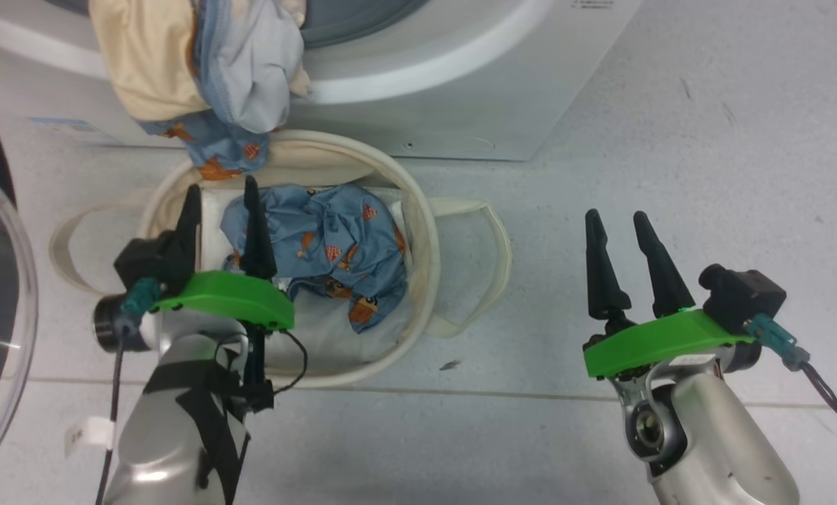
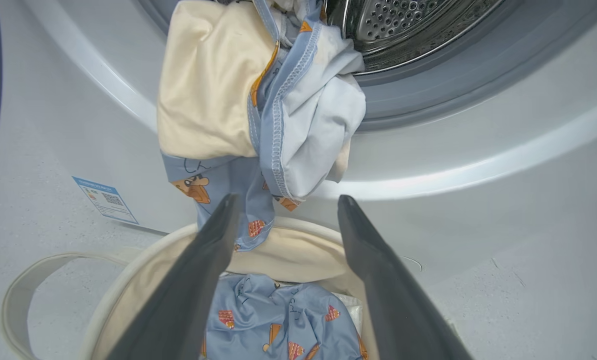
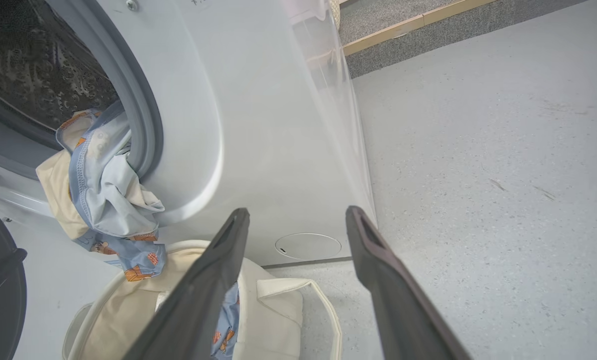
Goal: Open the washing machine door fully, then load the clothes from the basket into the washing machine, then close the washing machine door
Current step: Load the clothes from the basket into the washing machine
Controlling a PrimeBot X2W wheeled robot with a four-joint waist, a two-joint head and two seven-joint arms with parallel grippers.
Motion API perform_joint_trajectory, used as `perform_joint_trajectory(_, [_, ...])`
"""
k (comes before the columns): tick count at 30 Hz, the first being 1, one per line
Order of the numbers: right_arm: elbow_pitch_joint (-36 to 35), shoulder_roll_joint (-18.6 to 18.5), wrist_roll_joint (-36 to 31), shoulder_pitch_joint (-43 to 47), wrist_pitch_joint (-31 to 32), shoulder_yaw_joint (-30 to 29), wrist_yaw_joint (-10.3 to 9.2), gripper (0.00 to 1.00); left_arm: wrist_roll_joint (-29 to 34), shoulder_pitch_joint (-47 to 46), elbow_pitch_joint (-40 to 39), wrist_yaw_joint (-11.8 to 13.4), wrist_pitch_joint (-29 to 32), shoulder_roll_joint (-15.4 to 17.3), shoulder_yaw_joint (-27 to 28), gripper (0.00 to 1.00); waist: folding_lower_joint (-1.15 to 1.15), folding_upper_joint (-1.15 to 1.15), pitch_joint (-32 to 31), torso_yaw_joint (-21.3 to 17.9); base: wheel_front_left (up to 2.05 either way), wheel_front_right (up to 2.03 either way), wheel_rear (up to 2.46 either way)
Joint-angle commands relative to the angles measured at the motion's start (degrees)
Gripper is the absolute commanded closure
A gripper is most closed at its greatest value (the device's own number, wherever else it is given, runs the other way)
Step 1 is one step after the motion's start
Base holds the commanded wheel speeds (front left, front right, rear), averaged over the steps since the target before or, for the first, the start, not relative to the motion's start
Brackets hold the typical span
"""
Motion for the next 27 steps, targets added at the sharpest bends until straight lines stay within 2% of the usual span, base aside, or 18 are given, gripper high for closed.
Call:
perform_joint_trajectory(1, [-1.95,0.46,-0.04,0.54,-0.7,0.95,0.43,0.0,0.5,-0.59,-0.89,-0.13,-0.26,1.13,2.03,0.0,0.0,0.0,0.87,-0.57,0.0,0.0,0.0])
perform_joint_trajectory(6, [-2.39,0.46,-0.49,0.12,-0.7,0.59,0.43,0.0,0.18,-2.67,1.21,-0.99,-0.26,1.13,3.41,0.0,0.0,0.0,3.09,-0.94,0.0,0.0,0.0])
perform_joint_trajectory(13, [-3.29,-0.22,-1.09,-0.71,-0.7,0.65,0.43,0.0,-1.38,-7.15,5.59,-0.45,-0.26,1.13,6.75,0.0,0.0,0.0,6.58,-1.11,0.0,0.0,0.0])
perform_joint_trajectory(18, [-3.7,-1.09,-1.62,-1.07,-0.7,0.7,0.43,0.0,-0.46,-10.35,8.13,-1.42,-0.26,1.13,5.89,0.0,0.0,0.0,8.83,-0.95,0.0,0.0,0.0])
perform_joint_trajectory(27, [-4.3,-1.08,-1.61,-1.45,-0.7,0.7,0.43,0.0,2.12,-16.91,14.8,0.27,-0.26,1.13,6.87,0.0,0.0,0.0,11.98,-2.09,0.0,0.0,0.0])
